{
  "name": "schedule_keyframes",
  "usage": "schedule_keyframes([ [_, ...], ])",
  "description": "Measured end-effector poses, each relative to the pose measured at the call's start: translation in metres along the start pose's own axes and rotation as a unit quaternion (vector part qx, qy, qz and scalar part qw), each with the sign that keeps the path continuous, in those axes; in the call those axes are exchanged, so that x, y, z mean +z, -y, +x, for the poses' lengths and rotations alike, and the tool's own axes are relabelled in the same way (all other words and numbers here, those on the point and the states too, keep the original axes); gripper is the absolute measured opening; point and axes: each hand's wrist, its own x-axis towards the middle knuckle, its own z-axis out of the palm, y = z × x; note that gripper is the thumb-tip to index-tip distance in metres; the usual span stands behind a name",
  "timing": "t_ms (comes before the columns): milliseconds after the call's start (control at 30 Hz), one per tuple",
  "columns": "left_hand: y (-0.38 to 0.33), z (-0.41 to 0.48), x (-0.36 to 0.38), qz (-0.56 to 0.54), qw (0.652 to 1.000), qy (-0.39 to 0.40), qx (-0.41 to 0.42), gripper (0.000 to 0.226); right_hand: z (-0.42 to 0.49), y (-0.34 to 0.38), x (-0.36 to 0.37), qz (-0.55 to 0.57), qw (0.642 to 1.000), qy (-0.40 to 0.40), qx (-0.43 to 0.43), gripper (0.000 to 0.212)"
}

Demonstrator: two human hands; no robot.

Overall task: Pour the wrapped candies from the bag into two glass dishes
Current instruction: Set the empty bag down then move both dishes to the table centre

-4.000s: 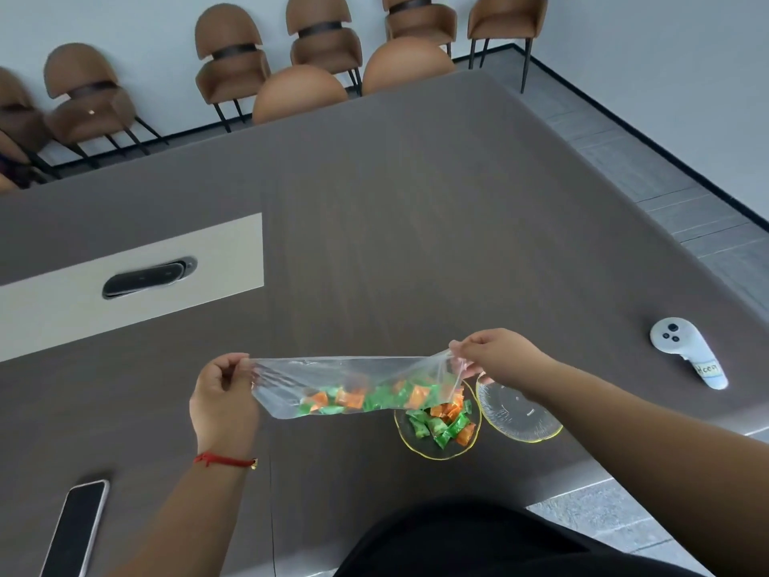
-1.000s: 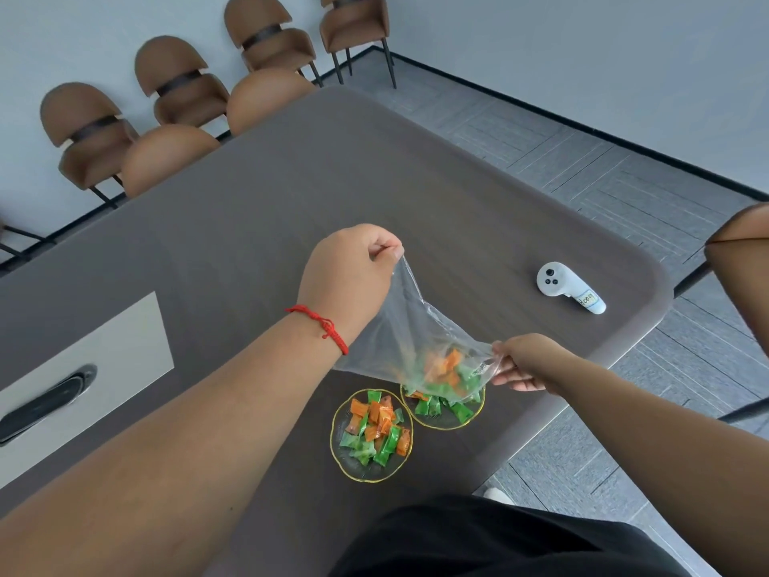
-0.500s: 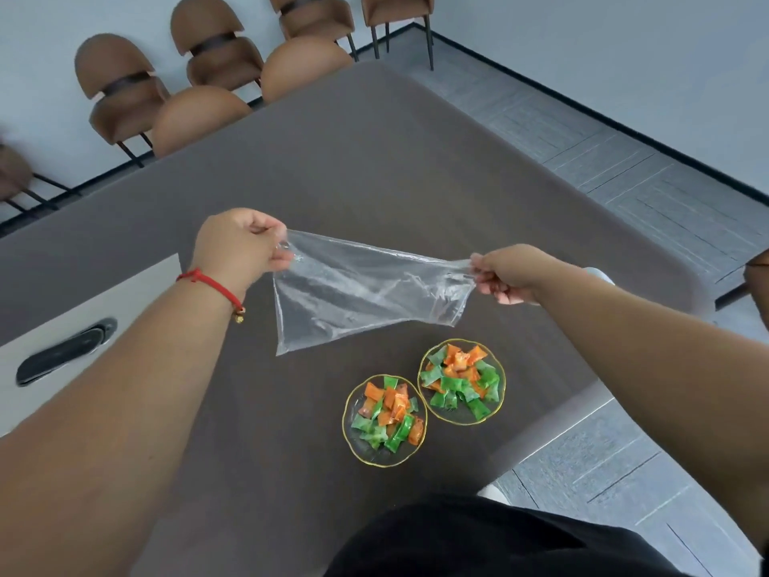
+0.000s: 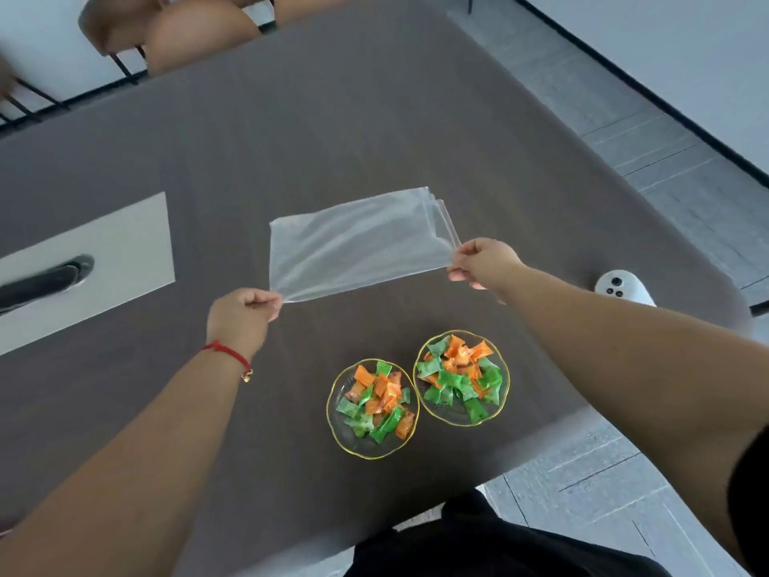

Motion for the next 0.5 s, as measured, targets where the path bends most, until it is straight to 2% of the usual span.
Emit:
schedule_keyframes([
  [100,0.038,0.003,0.027,-0.006,0.999,0.016,-0.052,0.016,0.023,-0.032,0.007,-0.001,1.0,-0.001,0.031,0.012],
  [233,0.085,0.001,0.06,0.011,0.992,0.041,-0.115,0.012,0.044,-0.074,0.013,-0.1,0.994,-0.013,0.038,0.015],
  [333,0.114,-0.002,0.076,0.035,0.99,0.047,-0.127,0.014,0.053,-0.097,0.014,-0.189,0.982,-0.015,0.017,0.015],
  [500,0.136,-0.013,0.089,0.058,0.988,0.028,-0.14,0.018,0.059,-0.112,0.015,-0.234,0.972,-0.023,-0.015,0.015],
])
